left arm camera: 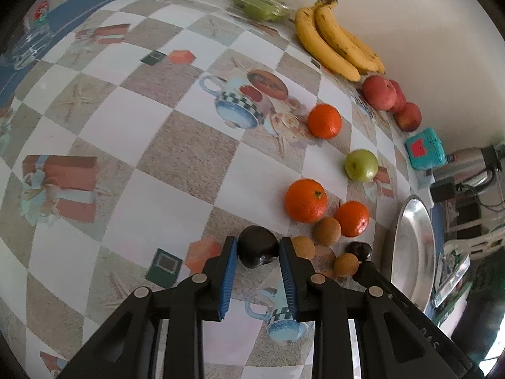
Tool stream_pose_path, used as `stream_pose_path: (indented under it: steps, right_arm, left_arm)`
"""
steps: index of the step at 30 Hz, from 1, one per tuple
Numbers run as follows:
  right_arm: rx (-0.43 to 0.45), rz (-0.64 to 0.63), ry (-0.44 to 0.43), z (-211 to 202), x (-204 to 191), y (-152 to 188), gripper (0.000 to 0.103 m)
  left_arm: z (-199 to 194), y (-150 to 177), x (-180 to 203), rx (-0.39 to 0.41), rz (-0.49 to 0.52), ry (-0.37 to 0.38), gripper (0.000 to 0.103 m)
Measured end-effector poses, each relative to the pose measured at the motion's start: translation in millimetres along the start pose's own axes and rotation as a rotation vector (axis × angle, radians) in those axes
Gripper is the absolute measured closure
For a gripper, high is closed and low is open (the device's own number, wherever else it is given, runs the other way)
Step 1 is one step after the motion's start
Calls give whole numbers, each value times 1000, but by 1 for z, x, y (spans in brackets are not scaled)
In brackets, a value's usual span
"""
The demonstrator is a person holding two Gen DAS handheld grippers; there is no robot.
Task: Organize fruits
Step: 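Lower the right gripper onto a dark fruit while the left gripper grasps another dark fruit, then carry the dark fruits over the steel bowl with both grippers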
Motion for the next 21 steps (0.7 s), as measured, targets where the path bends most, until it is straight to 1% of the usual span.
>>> stream_pose_path:
  steps: [7, 9, 11, 14, 16, 21]
  right_arm:
    - [64, -14, -19, -19, -9, -7, 80]
    - [80, -22, -13, -23, -13, -11, 80]
    - [86, -29, -3, -23, -16, -15, 80]
    - [86, -17, -15, -21, -18, -23, 80]
    - [90, -15, -26, -22, -19, -29, 80]
    - [125, -27, -4, -28, -21, -44, 80]
  left_arm:
    - [-19, -10, -2, 70, -25, -13, 74]
    - [-22, -13, 1, 74, -32, -13, 74]
    - [-21, -17, 3, 63, -37, -32, 74]
    - [-20, -24, 7, 48, -45, -41, 74]
    - [-22, -31, 12, 53, -37, -53, 74]
    - [-30, -48, 29, 75, -28, -53, 74]
Point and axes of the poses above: each gripper's, at about its wrist camera, not at the fingertips, and z roughly the way its jaws point, x to its right, y to its underside, the point moved 4 cm from there along z, roughly the way its jaws point, and after that the axes turned 11 degrees about -y, right-handed, at the moved point
